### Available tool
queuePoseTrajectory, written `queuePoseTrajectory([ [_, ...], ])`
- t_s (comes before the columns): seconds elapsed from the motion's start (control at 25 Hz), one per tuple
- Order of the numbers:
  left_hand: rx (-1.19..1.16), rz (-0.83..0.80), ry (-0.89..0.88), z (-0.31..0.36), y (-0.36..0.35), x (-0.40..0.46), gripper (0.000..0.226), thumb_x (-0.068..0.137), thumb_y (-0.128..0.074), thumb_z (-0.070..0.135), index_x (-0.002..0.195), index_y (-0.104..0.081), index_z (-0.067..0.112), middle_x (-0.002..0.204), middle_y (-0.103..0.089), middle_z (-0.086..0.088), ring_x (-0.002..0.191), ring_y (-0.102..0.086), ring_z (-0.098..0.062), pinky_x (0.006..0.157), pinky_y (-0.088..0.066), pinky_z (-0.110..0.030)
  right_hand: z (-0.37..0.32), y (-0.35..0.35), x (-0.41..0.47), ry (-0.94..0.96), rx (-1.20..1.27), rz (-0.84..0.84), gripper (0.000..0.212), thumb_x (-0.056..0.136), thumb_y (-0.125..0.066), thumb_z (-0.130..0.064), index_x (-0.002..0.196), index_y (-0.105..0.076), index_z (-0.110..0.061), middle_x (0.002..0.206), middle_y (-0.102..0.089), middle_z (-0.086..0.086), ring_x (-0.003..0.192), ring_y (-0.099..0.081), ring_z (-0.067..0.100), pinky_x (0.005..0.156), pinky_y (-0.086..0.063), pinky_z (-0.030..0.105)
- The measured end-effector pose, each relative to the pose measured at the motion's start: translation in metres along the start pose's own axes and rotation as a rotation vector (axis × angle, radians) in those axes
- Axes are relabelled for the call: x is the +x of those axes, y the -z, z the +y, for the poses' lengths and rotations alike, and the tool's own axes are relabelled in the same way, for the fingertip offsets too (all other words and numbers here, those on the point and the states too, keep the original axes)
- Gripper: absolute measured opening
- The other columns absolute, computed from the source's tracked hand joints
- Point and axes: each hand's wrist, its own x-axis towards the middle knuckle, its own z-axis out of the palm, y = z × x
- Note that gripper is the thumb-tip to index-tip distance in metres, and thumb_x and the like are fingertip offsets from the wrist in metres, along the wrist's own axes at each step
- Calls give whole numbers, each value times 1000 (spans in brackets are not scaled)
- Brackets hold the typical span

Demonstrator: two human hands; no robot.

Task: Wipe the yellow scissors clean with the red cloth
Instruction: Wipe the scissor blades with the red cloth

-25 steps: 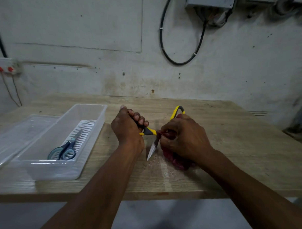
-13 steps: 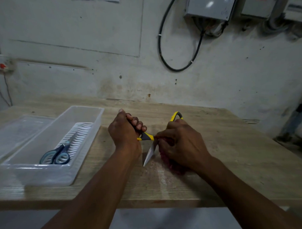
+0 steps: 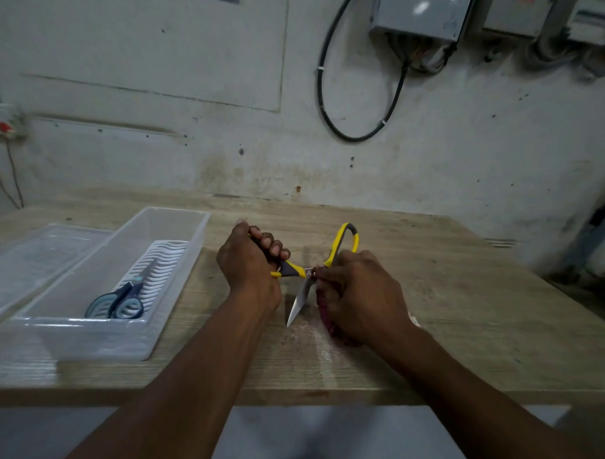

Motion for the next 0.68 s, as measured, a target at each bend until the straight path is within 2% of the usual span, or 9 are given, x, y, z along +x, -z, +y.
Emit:
queuePoseTrajectory([
  [0.08,-3,11,6,-1,2,2,43,105,-44,25,63,-45,15,51,-37,-2,40,-36,-18,43,-35,-24,0,-3,-10,-12,-29,-32,27,87,-59,-42,108,-74,-33,102,-61,-11,114,-52,21,71,-36,28],
  [0.16,-3,4,-1,0,2,2,42,104,-45,25,63,-45,14,51,-38,-2,41,-36,-18,43,-36,-25,5,4,-9,7,134,-26,29,81,-62,-42,104,-76,-33,94,-60,-10,103,-59,18,67,-43,30],
  [0.24,-2,-4,-9,-1,2,3,42,104,-46,25,63,-46,14,52,-38,-3,41,-36,-18,44,-36,-26,3,3,-4,42,274,77,23,81,-68,-35,101,-81,-35,85,-60,-10,90,-59,20,66,-49,35],
  [0.32,-8,-8,1,-1,3,4,42,103,-46,25,62,-46,15,52,-38,-3,41,-36,-18,44,-35,-25,-10,-3,-9,44,240,99,17,81,-69,-33,94,-80,-33,86,-64,-10,95,-56,21,67,-52,39],
  [0.4,-13,-16,7,-2,3,5,42,103,-46,26,63,-45,15,52,-37,-3,40,-36,-18,44,-35,-25,-20,-7,-19,110,238,-5,17,77,-67,-36,89,-78,-32,90,-68,-11,96,-56,19,69,-54,39],
  [0.48,-7,-18,-8,-3,4,7,42,104,-46,27,64,-45,14,52,-38,-3,41,-36,-19,44,-35,-25,-15,-4,-13,156,262,-170,25,72,-64,-41,92,-78,-36,92,-71,-12,96,-59,17,70,-55,38],
  [0.52,-4,-20,-11,-3,5,7,42,104,-46,27,64,-46,14,52,-38,-2,41,-37,-19,44,-35,-25,-12,0,-5,140,231,-190,28,72,-63,-43,95,-77,-40,93,-70,-12,97,-61,16,70,-55,37],
  [0.64,-2,-29,2,-3,3,5,42,104,-46,27,64,-47,14,52,-39,-3,42,-37,-19,45,-36,-26,-14,7,7,85,154,-36,31,78,-55,-45,99,-77,-43,93,-64,-11,99,-58,18,68,-52,34],
  [0.68,-2,-29,4,-2,2,5,43,104,-46,28,64,-47,14,52,-39,-3,42,-37,-19,45,-36,-25,-19,5,4,102,153,-44,32,78,-54,-45,100,-78,-43,95,-65,-10,98,-58,19,68,-52,34],
])
